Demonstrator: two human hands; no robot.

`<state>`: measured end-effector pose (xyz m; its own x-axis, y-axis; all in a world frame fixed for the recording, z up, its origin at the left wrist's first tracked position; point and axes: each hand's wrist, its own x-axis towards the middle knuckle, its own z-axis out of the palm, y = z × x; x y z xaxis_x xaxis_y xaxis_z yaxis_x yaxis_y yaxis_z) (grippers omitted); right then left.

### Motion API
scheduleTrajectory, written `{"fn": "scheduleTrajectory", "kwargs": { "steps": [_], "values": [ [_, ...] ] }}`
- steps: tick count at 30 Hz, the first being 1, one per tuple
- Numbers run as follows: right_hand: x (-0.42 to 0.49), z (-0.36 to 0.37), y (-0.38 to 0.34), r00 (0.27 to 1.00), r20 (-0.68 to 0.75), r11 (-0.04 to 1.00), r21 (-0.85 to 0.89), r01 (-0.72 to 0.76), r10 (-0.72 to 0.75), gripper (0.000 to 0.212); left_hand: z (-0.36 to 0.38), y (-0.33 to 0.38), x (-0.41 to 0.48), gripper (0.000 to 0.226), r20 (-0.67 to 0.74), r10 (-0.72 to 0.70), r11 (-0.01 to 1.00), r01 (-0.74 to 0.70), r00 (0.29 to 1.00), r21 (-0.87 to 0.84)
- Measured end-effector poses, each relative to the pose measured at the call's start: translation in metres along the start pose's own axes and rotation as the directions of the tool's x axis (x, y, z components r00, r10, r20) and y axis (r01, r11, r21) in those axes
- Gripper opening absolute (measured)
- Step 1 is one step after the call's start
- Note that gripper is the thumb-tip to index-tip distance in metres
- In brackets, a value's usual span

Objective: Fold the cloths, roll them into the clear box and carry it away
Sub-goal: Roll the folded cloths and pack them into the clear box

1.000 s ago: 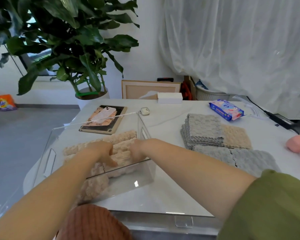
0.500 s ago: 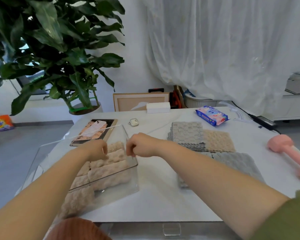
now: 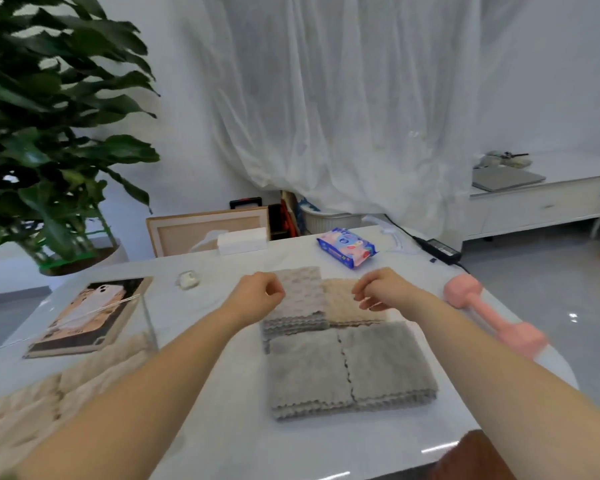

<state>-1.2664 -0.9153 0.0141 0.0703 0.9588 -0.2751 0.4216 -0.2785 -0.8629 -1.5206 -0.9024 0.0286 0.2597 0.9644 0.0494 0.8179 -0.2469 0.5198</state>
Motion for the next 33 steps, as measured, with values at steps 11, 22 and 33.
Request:
{"fn": "scheduleTrajectory", "kwargs": {
  "steps": [11, 22, 33],
  "values": [
    [0.07, -0.026, 0.098, 0.975, -0.123, 0.912, 0.391, -0.122, 0.183, 0.021, 0.161, 0.071, 0.101, 0.038, 0.22, -0.339, 0.824, 0.401, 0.915, -0.399],
    [0.108, -0.029, 0.127, 0.979, 0.03, 0.865, 0.463, -0.194, 0.204, 0.016, 0.208, 0.054, 0.139, 0.056, 0.239, -0.611, 0.559, 0.625, 0.754, -0.544],
    [0.07, -0.049, 0.101, 0.995, 0.085, 0.736, 0.677, -0.022, -0.048, 0.029, 0.14, 0.076, 0.096, 0.034, 0.224, -0.083, 0.627, 0.225, 0.971, -0.746]
  ]
}}
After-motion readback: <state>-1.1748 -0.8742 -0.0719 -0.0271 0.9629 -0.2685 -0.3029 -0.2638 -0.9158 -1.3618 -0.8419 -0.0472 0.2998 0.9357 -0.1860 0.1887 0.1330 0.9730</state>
